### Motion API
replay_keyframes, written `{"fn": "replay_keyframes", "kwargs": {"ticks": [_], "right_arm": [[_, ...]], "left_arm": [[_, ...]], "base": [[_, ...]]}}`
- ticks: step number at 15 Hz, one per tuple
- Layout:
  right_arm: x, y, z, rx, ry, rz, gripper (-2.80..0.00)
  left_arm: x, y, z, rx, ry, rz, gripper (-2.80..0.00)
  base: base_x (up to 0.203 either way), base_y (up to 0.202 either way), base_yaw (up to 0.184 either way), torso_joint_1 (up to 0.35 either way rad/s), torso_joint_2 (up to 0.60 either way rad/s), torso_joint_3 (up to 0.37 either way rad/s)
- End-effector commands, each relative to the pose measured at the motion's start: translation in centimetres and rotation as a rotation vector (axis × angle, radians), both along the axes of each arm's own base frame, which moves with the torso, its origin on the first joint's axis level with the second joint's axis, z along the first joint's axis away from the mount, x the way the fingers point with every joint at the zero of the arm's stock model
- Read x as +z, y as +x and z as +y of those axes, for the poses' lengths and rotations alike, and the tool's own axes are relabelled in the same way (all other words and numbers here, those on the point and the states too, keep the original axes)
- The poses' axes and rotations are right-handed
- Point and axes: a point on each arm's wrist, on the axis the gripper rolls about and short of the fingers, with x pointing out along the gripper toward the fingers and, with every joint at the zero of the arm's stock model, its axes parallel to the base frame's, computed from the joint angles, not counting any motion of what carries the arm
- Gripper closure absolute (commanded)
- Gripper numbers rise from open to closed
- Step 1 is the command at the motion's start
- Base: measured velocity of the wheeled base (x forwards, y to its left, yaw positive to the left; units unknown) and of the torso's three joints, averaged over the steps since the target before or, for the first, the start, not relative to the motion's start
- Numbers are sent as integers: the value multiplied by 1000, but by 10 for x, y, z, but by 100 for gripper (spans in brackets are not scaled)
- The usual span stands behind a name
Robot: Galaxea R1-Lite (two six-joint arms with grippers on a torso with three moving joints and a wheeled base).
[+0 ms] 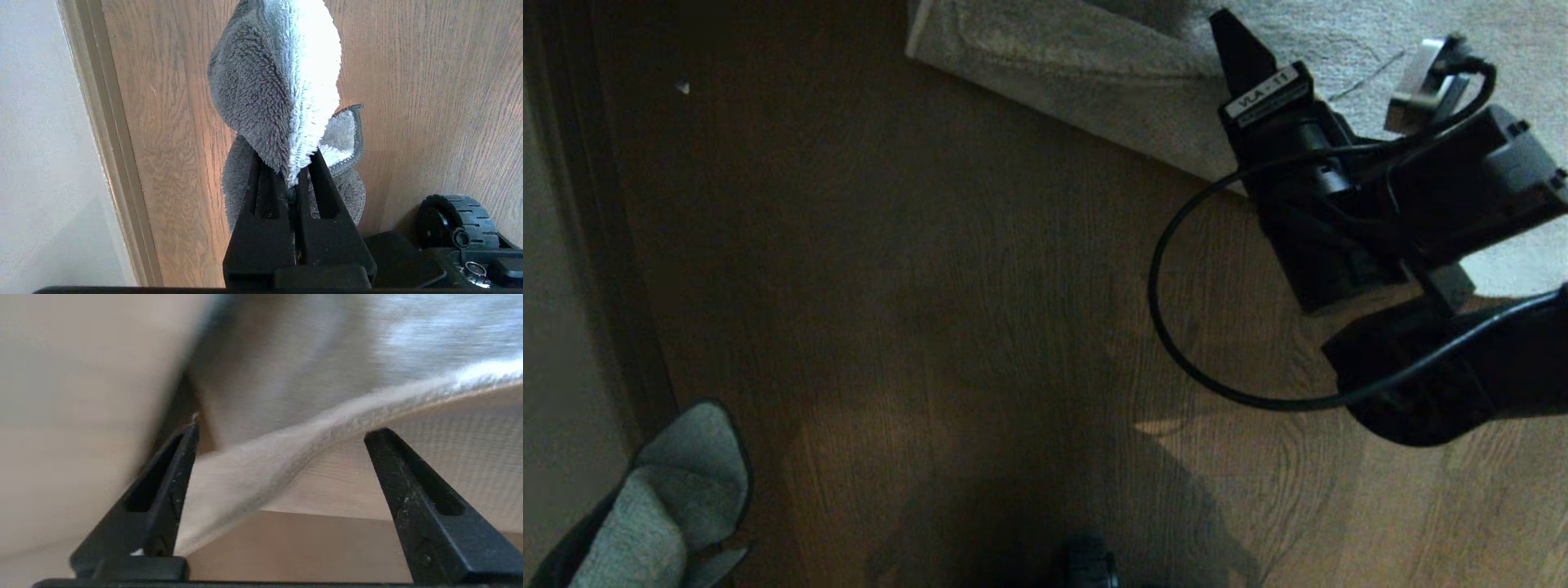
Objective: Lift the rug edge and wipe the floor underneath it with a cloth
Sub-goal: Lay down the carpet
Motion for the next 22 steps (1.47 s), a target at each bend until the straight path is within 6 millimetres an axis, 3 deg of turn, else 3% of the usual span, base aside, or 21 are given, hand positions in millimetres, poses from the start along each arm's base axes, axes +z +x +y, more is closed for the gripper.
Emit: {"fn": "replay_keyframes", "kwargs": {"ticks": [1, 5, 10, 16, 22], "right_arm": [[23, -28, -2, 66, 85, -82, -280], [42, -65, 5, 180, 133, -124, -280], [30, -97, 10, 273, 93, -79, -280], [9, -104, 9, 324, 73, 3, -280], [-34, -103, 10, 337, -4, 151, -280]], "left_arm": [[0, 0, 0, 1, 0, -1, 0], [0, 0, 0, 1, 0, -1, 0], [0, 0, 0, 0, 0, -1, 0], [0, 0, 0, 0, 0, -1, 0], [0, 0, 0, 1, 0, -1, 0]], "base": [[0, 0, 0, 0, 0, 0], [0, 0, 0, 0, 0, 0], [0, 0, 0, 0, 0, 0], [0, 0, 0, 0, 0, 0], [0, 0, 0, 0, 0, 0]]}}
